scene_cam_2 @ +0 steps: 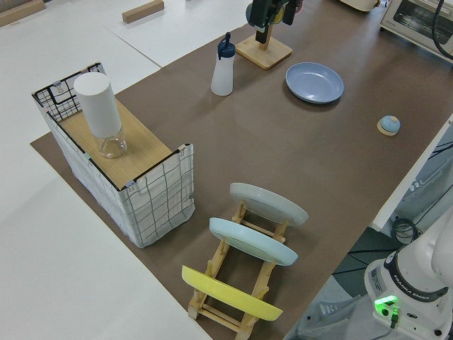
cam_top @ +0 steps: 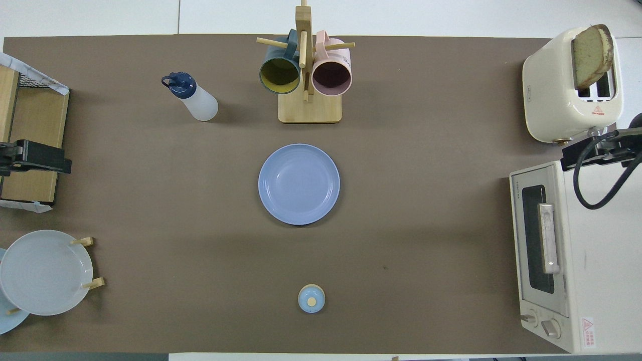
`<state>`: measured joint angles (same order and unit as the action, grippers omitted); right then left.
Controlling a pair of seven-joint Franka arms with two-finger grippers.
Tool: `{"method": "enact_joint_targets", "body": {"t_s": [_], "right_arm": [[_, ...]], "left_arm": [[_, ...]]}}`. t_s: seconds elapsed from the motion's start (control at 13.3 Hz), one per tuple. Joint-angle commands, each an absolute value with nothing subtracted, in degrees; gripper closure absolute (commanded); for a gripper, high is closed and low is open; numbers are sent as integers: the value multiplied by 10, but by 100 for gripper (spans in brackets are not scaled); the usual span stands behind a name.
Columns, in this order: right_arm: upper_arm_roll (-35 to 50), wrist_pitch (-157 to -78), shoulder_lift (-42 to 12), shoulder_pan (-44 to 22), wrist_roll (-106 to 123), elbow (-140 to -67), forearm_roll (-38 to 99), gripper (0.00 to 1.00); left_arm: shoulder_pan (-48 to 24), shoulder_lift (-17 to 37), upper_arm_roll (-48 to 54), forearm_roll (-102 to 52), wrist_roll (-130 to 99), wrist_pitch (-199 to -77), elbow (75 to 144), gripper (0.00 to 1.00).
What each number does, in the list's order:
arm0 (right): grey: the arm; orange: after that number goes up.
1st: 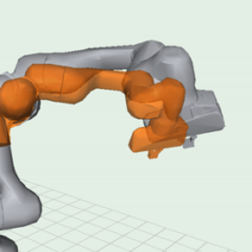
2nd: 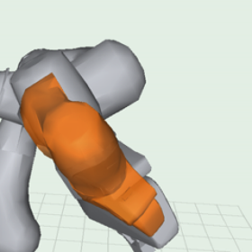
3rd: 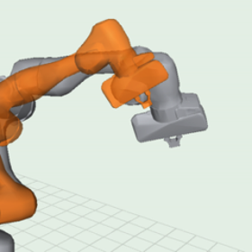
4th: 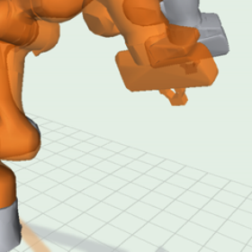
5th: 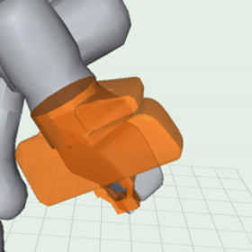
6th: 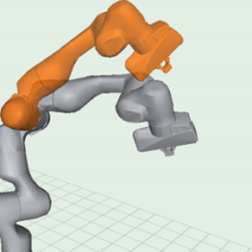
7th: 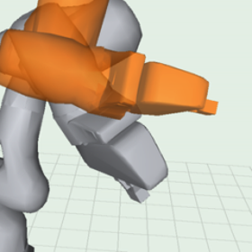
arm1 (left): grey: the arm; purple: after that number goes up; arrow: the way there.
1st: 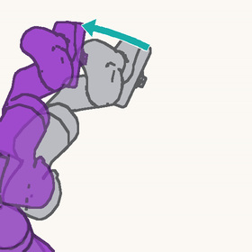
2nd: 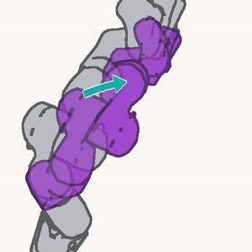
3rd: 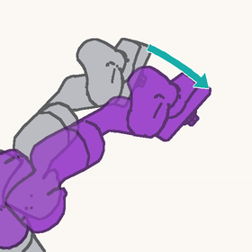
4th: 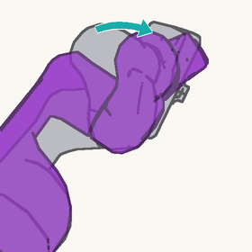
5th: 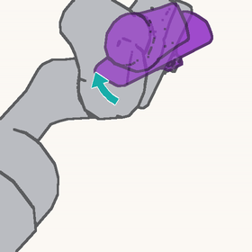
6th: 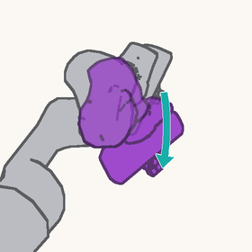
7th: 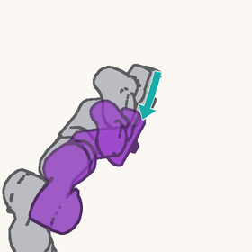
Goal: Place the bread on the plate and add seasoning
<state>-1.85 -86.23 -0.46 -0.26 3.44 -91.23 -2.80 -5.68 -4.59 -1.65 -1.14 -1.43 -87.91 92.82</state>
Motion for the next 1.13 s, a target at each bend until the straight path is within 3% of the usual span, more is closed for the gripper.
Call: {"method": "enact_joint_targets", "body": {"t_s": [0.0,0.6,0.83,1.05], "right_arm": [[-18,-873,-3,4,48,-912,-14,0],[-15,-883,4,4,46,-914,-13,0],[-14,-928,3,-4,51,-914,-14,0],[-10,-1025,0,-11,47,-925,-34,0]], "left_arm": [[-53,-62,-17,-12,-5,-890,947,0],[-63,-63,-11,12,-11,-901,950,0],[-71,-69,-11,11,-23,-893,961,0],[-70,-78,-9,11,-29,-906,976,0]]}}
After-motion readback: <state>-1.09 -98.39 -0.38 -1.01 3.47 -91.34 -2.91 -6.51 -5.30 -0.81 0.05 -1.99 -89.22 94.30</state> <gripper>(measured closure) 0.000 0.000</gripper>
